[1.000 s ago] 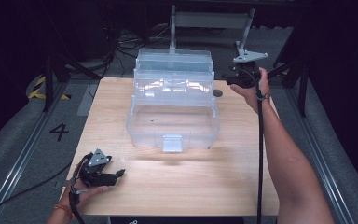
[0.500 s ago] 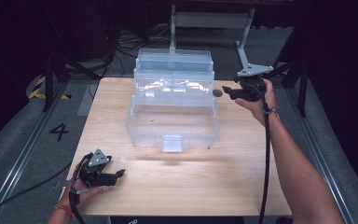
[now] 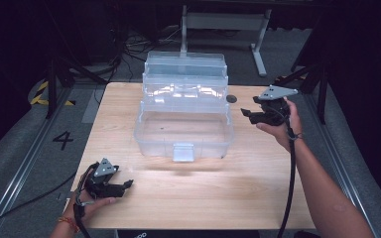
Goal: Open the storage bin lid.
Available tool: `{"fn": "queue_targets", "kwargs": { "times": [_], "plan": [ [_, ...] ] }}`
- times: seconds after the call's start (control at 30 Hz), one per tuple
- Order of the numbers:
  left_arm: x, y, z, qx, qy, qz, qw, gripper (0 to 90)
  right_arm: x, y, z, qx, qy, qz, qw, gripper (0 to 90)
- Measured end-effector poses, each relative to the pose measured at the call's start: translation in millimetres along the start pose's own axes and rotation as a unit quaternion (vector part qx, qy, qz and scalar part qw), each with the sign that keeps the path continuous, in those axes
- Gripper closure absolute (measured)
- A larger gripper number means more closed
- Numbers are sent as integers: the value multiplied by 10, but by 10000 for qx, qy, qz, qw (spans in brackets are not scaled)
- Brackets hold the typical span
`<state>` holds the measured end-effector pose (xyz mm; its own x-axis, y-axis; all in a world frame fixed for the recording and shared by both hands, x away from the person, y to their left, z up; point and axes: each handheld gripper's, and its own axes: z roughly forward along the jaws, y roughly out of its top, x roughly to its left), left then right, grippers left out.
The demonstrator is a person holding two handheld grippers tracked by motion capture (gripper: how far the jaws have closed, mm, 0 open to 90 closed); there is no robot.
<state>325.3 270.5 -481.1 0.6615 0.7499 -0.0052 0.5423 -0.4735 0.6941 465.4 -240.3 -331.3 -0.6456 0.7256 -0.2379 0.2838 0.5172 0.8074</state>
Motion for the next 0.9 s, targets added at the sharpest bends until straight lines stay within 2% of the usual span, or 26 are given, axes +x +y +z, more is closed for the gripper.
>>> {"fn": "queue_targets", "kwargs": {
  "times": [0.3, 0.37, 0.47, 0.63, 0.77, 0.9],
  "plan": [
    [-2, 0, 0, 0, 0, -5, 10000, 226, 86, -266, -78, 164, 7, -92, 9998, 371],
    [-1, 0, 0, 2, 5, -4, 10000, 226, 113, -324, -97, 239, 104, -96, 9996, 356],
    [-1, 0, 0, -2, 5, -4, 10000, 226, 179, -421, -121, 275, 92, -213, 9994, 354],
    [-3, -1, 0, -3, 8, -11, 10000, 226, 251, -525, -126, 351, 124, -255, 9990, 339],
    [-3, -1, 0, -4, 8, -11, 10000, 226, 316, -625, -122, 514, -53, -288, 9982, 294],
    [-3, -1, 0, -4, 10, -14, 10000, 226, 339, -770, -134, 576, -97, -120, 9982, 269]
  ]
}}
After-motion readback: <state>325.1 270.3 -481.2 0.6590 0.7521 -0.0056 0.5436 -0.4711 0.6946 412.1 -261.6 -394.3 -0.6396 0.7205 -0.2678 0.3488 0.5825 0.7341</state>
